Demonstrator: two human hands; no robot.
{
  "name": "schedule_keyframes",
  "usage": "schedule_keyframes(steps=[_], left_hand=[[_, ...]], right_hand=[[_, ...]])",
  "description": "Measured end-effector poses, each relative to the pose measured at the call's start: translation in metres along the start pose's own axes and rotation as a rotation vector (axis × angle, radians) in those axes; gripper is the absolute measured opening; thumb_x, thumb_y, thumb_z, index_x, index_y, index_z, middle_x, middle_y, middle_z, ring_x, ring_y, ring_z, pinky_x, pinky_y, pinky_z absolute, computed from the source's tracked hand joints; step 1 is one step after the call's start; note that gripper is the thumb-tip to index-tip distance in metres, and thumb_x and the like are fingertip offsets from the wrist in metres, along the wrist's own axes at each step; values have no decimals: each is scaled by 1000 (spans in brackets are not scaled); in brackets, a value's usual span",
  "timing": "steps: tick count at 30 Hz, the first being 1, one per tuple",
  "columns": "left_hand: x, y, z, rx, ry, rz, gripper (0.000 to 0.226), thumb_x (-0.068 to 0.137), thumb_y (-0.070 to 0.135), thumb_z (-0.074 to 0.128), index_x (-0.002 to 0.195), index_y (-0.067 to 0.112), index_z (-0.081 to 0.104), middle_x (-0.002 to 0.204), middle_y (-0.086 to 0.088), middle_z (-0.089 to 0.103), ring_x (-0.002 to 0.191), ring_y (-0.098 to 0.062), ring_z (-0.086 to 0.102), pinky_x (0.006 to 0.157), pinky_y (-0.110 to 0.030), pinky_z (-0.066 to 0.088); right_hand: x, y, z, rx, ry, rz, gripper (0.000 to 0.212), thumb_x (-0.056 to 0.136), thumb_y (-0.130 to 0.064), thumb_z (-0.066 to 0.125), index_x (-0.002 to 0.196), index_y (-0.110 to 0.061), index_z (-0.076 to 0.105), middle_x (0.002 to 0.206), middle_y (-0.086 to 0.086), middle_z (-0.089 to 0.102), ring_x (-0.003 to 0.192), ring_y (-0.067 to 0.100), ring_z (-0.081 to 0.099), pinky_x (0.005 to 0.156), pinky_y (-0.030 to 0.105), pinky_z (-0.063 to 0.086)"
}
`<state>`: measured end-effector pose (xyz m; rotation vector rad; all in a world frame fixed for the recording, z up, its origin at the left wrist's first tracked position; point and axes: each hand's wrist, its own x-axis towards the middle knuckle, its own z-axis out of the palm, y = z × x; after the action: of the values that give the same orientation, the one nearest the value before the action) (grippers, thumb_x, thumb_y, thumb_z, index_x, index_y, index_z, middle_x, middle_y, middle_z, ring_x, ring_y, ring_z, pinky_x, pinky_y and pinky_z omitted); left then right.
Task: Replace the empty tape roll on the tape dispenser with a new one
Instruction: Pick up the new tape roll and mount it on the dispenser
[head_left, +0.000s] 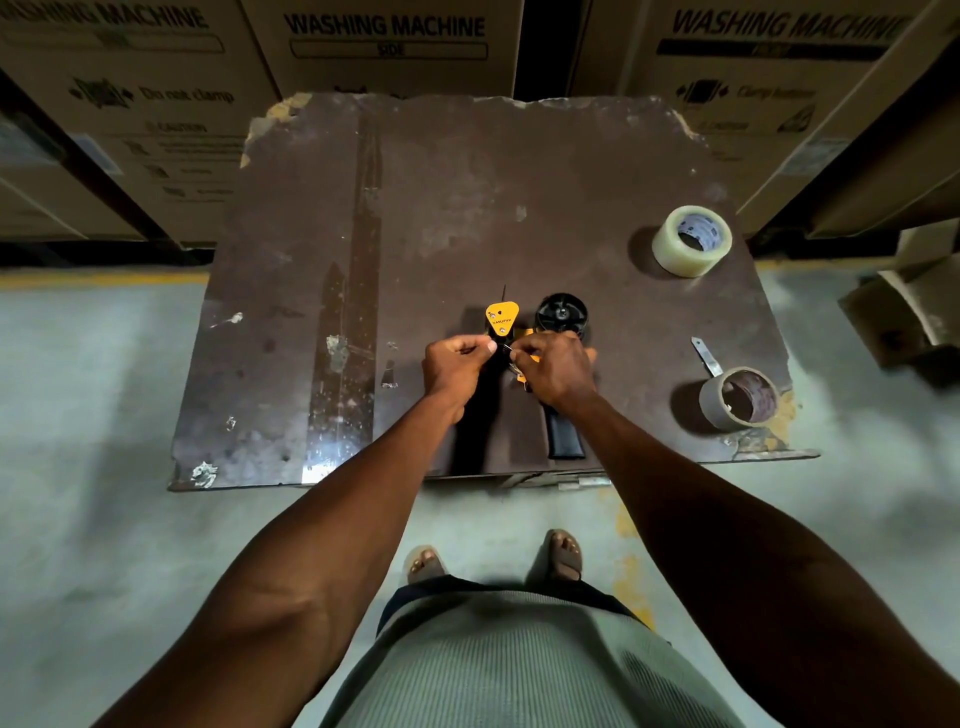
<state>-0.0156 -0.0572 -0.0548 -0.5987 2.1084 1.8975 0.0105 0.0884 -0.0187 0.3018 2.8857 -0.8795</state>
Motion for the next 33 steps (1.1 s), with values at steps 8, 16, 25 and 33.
schedule_keyframes(steps=[8, 16, 25, 33], left_hand=[[-5, 1, 2, -51, 10, 1, 16, 84, 12, 77, 100, 9, 78, 94, -5, 77, 78, -7, 67, 77, -21, 54], [-6, 1, 3, -59, 22, 1, 18, 84, 12, 77, 102, 8, 77, 97, -6, 77, 86, -12, 70, 86, -26, 57], [-10, 5, 5, -65, -18, -7, 20, 86, 10, 75, 105, 6, 76, 90, -6, 76, 80, -12, 69, 83, -25, 58], [-15, 2, -6, -118, -31, -31, 25, 88, 11, 74, 112, 4, 72, 99, -10, 75, 83, -11, 67, 77, -23, 55]], right_hand=[[3, 4, 4, 76, -8, 7, 42, 78, -55, 47, 95, -30, 78, 99, -4, 77, 94, 27, 68, 83, 48, 54], [4, 7, 4, 73, -39, -104, 28, 86, -39, 55, 93, -24, 78, 93, 2, 77, 88, 29, 68, 83, 46, 53], [-2, 15, 1, 87, -47, -303, 27, 86, -24, 62, 99, -9, 80, 95, 13, 77, 91, 33, 70, 89, 48, 52], [-14, 26, -7, 158, 72, -136, 49, 88, -55, 52, 123, -27, 70, 127, 3, 69, 120, 29, 60, 98, 52, 49]])
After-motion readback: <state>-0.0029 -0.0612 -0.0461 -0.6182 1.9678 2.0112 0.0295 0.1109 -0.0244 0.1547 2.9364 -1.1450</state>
